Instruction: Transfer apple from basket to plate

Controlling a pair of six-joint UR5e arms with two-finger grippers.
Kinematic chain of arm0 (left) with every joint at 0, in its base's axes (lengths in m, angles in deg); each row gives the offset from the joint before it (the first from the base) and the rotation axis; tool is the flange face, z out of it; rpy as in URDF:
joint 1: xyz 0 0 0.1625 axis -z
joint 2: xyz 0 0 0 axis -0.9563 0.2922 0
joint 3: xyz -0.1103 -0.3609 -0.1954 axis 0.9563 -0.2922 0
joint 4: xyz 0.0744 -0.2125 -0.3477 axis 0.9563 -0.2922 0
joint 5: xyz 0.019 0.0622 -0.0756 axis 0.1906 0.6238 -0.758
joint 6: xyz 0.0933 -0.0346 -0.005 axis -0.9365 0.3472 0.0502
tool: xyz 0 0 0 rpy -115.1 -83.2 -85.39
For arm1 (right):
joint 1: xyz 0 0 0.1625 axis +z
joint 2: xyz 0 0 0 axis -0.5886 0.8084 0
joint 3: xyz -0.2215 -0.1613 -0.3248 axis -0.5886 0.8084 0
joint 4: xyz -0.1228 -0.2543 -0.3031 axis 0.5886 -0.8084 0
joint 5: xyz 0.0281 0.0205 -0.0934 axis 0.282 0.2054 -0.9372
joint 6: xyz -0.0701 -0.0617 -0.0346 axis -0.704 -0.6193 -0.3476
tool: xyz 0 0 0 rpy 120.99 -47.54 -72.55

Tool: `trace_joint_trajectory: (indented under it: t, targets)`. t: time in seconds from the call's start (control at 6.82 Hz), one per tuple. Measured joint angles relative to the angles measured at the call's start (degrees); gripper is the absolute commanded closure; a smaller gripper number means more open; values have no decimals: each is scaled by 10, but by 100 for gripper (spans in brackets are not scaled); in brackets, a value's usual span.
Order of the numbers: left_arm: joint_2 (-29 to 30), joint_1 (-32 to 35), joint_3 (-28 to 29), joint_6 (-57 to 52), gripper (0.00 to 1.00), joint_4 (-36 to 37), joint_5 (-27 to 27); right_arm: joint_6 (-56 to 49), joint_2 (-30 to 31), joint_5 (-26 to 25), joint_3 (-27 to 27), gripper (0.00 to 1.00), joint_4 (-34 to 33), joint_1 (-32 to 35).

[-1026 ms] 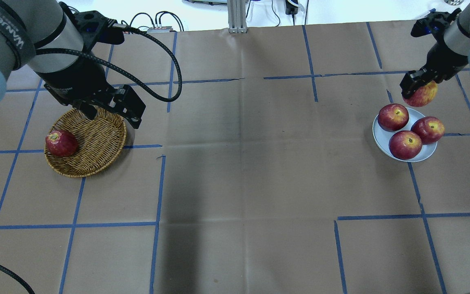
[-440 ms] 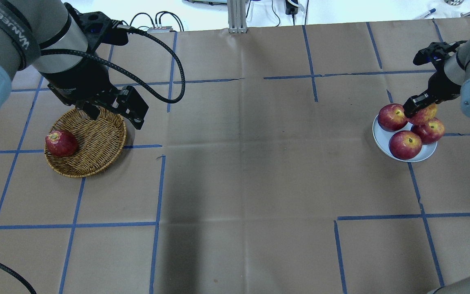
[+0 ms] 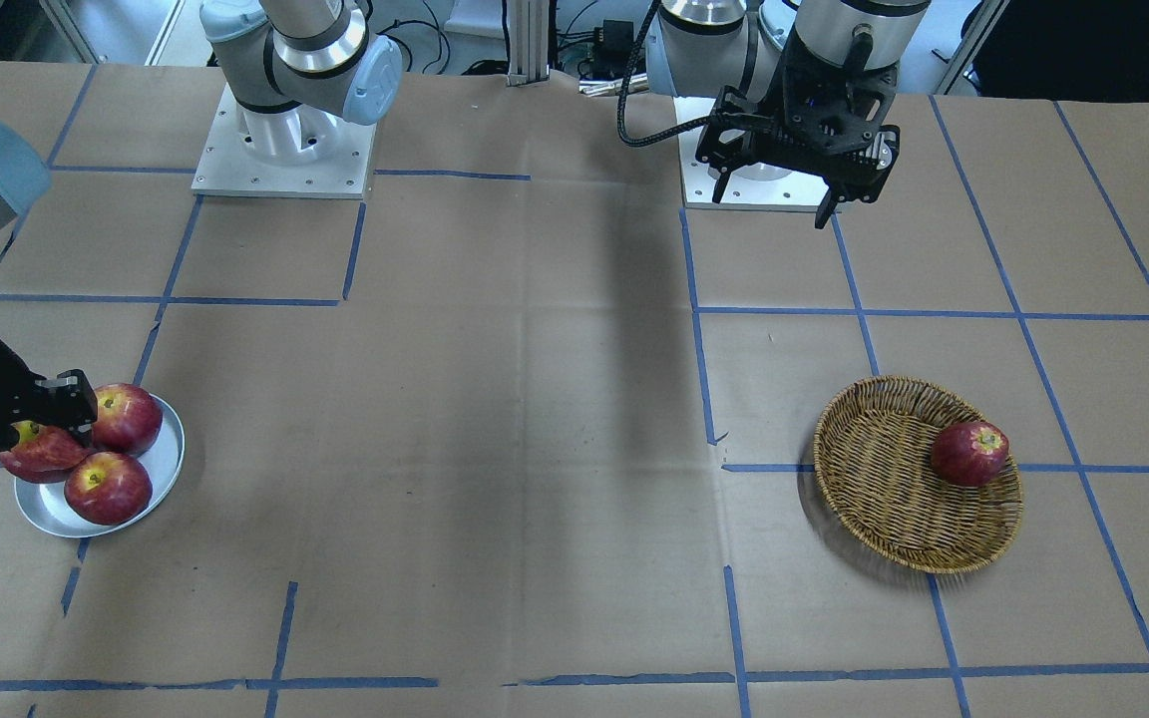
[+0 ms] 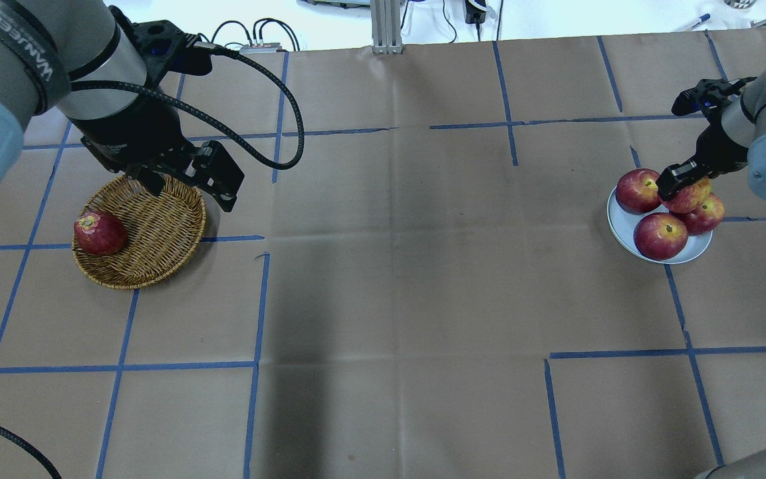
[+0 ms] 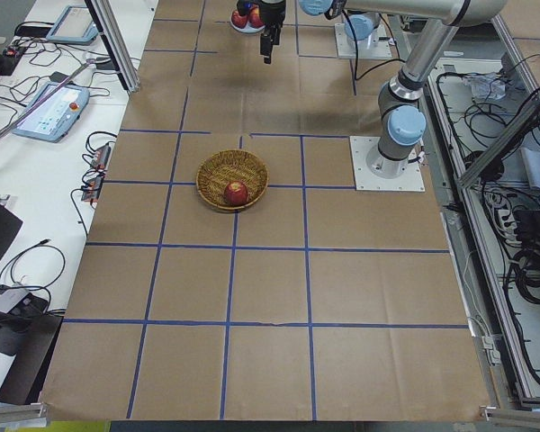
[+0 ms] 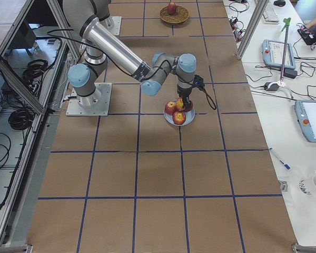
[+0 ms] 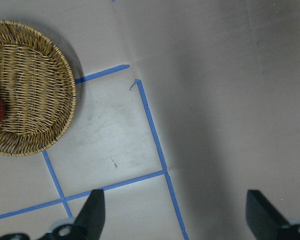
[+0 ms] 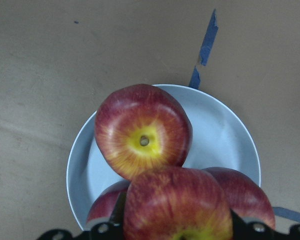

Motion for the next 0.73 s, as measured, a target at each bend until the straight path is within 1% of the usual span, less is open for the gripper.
trace_joint_trajectory:
  t: [0.44,0.59,0.73]
  targets:
    - [-2,1,0,0,1,1,0,0,5,-3,5,0,1,0]
    - [-5,1,-1,0,1,1,0,1,9,-3,16,0,7,1]
    - [-7,1,-2,0,1,0,0,4,19,-2,34,0,28,3]
